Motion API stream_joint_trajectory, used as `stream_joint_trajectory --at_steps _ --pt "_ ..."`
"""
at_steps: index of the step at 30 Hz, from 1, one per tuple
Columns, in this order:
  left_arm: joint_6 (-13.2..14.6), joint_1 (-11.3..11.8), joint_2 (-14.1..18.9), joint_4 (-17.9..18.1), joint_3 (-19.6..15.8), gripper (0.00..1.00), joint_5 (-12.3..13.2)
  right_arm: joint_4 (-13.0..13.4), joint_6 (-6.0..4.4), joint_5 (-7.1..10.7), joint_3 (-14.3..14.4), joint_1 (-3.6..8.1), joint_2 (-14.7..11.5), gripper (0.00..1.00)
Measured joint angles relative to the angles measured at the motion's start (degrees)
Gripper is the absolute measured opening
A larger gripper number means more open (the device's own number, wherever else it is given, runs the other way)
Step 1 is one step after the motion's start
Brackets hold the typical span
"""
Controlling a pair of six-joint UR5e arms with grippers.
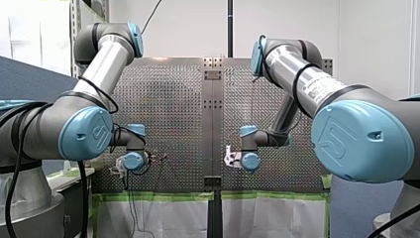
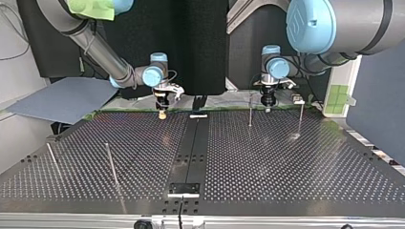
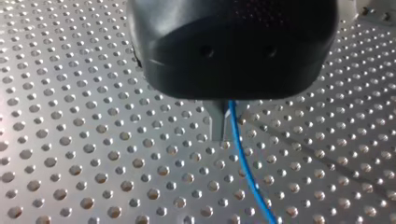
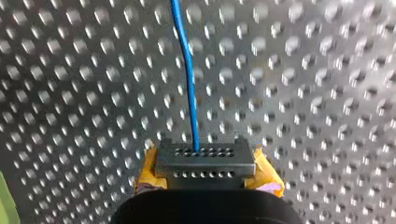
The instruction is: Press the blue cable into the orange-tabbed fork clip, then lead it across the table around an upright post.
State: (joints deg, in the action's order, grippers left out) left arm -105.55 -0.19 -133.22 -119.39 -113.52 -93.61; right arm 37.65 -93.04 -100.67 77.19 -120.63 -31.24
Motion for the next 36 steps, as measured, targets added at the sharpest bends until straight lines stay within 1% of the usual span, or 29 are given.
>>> stream_joint_trajectory --at_steps 3,5,8,10,12,13,14,15,16,17,18,19,21,22,23,24,31,33,36 --pt "-0.5 0.1 0.0 -0.6 0.0 0.00 -0.5 -0.1 -0.04 -0.55 -0.2 0.25 0.0 0.00" --pt "-1.2 0.2 0.0 -1.3 0.0 0.00 -1.3 -0.1 -0.05 -0.42 -0.3 0.30 0.0 0.00" --pt "-2.6 0.2 0.0 -2.5 0.0 0.00 -2.8 -0.1 -0.01 0.56 -0.3 0.33 0.0 0.00" --pt "-3.6 0.2 0.0 -3.3 0.0 0.00 -3.7 -0.1 0.08 1.61 -0.3 0.33 0.0 0.00" --pt "-4.2 0.2 0.0 -4.0 0.0 0.20 -4.3 -0.1 0.18 2.75 -0.3 0.33 0.0 0.00" --pt "-4.2 0.2 0.0 -4.4 0.0 0.20 -4.3 -0.1 0.21 3.20 -0.3 0.30 0.0 0.00" --pt "-3.9 0.2 0.0 -5.1 0.0 0.27 -4.0 -0.1 0.28 3.60 -0.3 0.27 0.0 0.00" --pt "-3.6 0.2 0.0 -5.5 0.0 0.45 -3.7 -0.1 0.39 4.04 -0.3 0.20 0.0 0.00" --pt "-3.2 0.2 0.0 -5.9 0.0 0.45 -3.4 -0.1 0.48 4.32 -0.3 0.16 0.0 0.00" --pt "-2.8 0.1 0.1 -6.5 0.0 0.56 -3.0 -0.1 0.57 4.59 -0.3 0.12 0.0 0.00" --pt "-2.4 0.0 0.1 -6.9 0.0 0.63 -2.6 -0.1 0.69 4.92 -0.3 0.07 0.0 0.00" --pt "-2.0 0.0 0.1 -7.3 0.0 0.63 -2.2 -0.1 0.75 5.13 -0.3 0.05 0.0 0.00" --pt "-0.9 -0.1 0.1 -8.5 0.0 0.84 -1.2 -0.1 0.84 5.55 -0.3 0.01 0.0 0.00" --pt "-0.3 -0.1 0.1 -9.0 0.0 0.84 -0.8 -0.1 0.87 5.69 -0.3 -0.02 0.0 0.00" --pt "0.3 -0.1 0.1 -9.7 0.0 0.96 -0.5 -0.1 0.88 5.78 -0.3 -0.05 0.0 0.00" --pt "0.8 -0.1 0.1 -10.2 0.0 1.00 -0.4 -0.1 0.90 5.87 -0.3 -0.10 0.0 0.00" --pt "4.8 -0.3 0.6 -14.2 -0.1 1.00 -2.3 -0.1 1.05 6.07 -0.3 -0.35 0.0 0.00" --pt "5.9 -0.4 1.2 -15.3 -0.6 1.00 -2.0 -0.3 1.02 6.08 -0.3 -0.40 0.0 0.00" --pt "7.2 -0.4 2.6 -16.5 -1.9 1.00 -0.8 -0.8 0.88 6.09 -0.3 -0.42 0.0 0.00"
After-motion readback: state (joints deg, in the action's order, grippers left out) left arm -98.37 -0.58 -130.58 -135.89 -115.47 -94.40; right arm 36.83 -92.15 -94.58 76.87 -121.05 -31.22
